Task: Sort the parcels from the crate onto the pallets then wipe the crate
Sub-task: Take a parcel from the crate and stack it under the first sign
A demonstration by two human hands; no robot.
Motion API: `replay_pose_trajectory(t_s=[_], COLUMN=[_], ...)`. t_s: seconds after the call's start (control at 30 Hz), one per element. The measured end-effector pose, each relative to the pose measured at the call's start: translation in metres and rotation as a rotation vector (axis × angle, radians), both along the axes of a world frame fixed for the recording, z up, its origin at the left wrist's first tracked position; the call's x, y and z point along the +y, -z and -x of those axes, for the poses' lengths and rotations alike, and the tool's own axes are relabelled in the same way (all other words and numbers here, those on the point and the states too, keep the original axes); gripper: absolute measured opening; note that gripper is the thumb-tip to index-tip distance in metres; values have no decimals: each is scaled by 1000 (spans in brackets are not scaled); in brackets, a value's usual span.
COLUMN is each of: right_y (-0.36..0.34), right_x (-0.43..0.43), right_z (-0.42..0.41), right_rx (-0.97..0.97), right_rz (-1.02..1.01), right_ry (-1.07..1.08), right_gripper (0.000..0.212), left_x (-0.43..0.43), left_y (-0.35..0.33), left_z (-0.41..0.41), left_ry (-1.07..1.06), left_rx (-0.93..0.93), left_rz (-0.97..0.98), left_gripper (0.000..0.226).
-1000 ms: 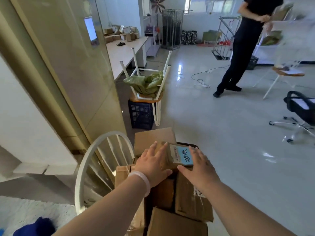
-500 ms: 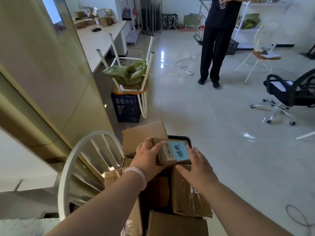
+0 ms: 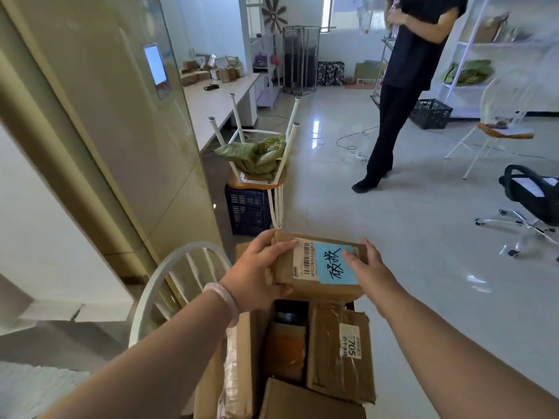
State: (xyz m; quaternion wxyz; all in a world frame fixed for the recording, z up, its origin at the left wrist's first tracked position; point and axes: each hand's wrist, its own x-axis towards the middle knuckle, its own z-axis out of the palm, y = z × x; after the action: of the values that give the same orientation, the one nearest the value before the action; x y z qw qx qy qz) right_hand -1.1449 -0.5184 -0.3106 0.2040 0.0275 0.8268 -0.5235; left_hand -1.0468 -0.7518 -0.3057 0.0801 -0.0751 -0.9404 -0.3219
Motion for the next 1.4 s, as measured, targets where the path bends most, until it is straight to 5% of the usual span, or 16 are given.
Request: replay_pose_trajectory(t_s=[0.27,0.6,0.97,1.17,1.4], right_y=[-6,-14,-21,-22,-16], right_x=[8,12,26,7,-22], right_z=[-10,-25,-30,-45,-72], right_rx=[-47,-141,-77,-106,-86], right_rz=[196,423,412,444,395], right_ry=[52,150,18,3,-147], right_gripper=[50,42,51,45,42], left_x=[20,75,78,81,65], left_y=[-15,-18,-23,-25,-15], left_z=[-7,-3,-15,-34,-71], left_ry=[-147,-407,-434,-504,-586], left_rx=[-70,133,171,152,143], left_rz=[32,-268,-282,-254,-294], left_gripper=[97,99,101,79,102])
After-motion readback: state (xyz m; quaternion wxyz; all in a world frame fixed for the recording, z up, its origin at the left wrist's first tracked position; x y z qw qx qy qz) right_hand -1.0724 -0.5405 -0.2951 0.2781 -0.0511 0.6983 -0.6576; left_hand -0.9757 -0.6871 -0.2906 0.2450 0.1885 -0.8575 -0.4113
